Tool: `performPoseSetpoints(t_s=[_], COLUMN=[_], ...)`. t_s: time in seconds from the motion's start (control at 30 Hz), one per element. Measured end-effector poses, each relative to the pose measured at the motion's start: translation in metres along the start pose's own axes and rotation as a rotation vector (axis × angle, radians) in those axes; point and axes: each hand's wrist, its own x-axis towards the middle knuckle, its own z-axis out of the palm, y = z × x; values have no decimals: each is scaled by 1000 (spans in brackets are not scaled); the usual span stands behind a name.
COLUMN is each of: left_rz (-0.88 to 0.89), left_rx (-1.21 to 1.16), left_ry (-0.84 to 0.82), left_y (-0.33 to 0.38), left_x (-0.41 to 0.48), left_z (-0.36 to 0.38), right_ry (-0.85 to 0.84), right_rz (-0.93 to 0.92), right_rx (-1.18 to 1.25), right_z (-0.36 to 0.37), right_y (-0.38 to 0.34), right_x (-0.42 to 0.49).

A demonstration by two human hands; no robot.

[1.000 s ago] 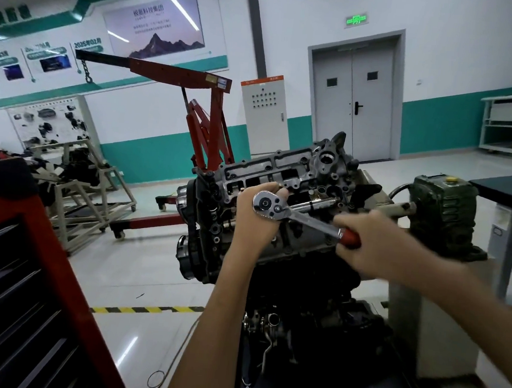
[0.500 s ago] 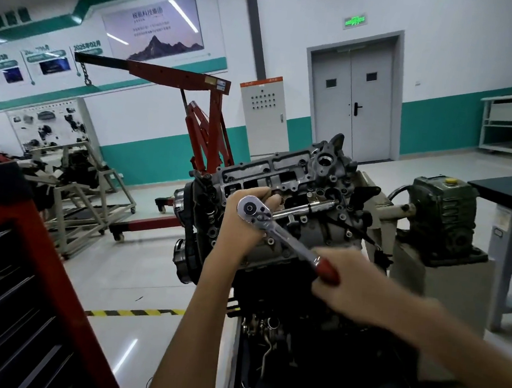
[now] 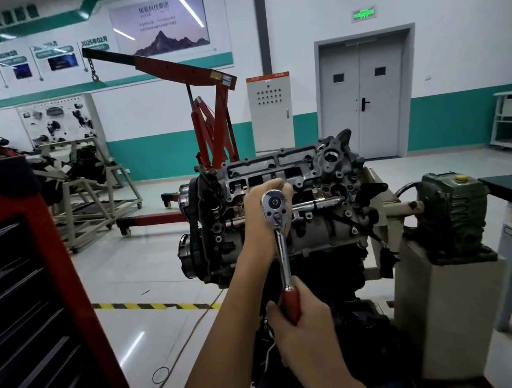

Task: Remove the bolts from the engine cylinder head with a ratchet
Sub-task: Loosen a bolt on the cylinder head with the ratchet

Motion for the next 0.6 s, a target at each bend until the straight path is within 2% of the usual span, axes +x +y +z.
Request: performPoseSetpoints(t_s=[0.07, 0.13, 0.27, 0.33, 0.37, 0.43, 0.5, 0.6], left_rz=[16, 72, 105, 105, 103, 87, 79, 62], left_rx=[75, 157, 222, 226, 212, 134, 93, 101], left_ry=[-13, -92, -303, -306, -278, -169, -69, 13], left_y=[0, 1, 8, 9, 8, 1, -4, -3], left_x=[0, 3, 6, 5, 4, 1, -2, -1], left_z=[-7, -20, -40, -37, -34, -28, -22, -14], right_ry=[-57, -151, -379, -318, -276, -275, -222, -46], right_rz=[-24, -101, -268, -389, -421, -366, -273, -160], right_rx=[-75, -244, -802, -1043, -1083, -1016, -778, -376], right_z=[-9, -37, -110, -129, -133, -126, -104, -53], right_y=[-2, -7, -37, -53, -54, -41, -20, 0], right_x=[4, 16, 68, 91, 96, 87, 60, 17])
